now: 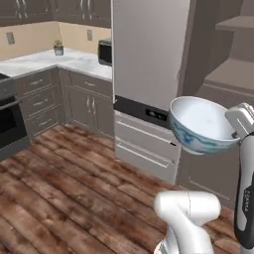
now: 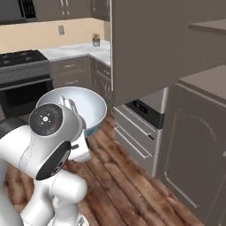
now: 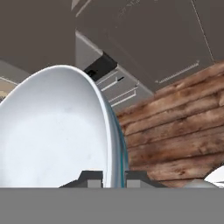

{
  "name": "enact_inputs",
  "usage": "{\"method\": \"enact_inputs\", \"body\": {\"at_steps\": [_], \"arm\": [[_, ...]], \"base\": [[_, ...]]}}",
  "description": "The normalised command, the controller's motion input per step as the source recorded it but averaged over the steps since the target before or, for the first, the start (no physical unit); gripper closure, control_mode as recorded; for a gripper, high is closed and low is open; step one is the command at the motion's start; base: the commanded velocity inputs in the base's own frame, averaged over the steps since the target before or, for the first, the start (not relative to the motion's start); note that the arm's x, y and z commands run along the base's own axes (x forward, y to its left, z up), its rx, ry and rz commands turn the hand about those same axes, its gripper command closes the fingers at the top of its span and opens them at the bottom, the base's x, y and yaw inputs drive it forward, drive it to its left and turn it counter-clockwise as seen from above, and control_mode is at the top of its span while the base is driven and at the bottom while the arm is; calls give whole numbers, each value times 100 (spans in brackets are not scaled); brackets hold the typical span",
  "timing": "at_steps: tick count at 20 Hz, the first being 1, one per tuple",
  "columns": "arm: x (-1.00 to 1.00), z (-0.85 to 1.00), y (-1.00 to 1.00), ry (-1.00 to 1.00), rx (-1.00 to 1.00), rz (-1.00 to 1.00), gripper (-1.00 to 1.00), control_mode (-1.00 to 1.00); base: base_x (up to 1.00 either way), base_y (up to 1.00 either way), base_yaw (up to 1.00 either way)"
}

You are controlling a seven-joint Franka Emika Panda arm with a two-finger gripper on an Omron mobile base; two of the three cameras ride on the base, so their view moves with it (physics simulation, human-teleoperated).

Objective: Take the smaller bowl and place it next to the appetizer plate on the dining counter , and place the larger bowl next to the plate with cooked food.

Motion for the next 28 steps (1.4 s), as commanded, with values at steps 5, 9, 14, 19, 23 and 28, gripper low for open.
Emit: {"method": "enact_inputs", "body": {"at_steps": [5,9,14,19,23,28], "arm": [[0,0,0,0,0,0,100,100],[0,0,0,0,0,0,100,100],[0,0,0,0,0,0,100,100],[0,0,0,0,0,0,100,100],[0,0,0,0,0,0,100,100],[0,0,0,0,0,0,100,100]], "base": [[-12,22,65],[0,11,72],[-3,1,70],[-61,0,60],[-97,10,52],[-100,40,35]]}}
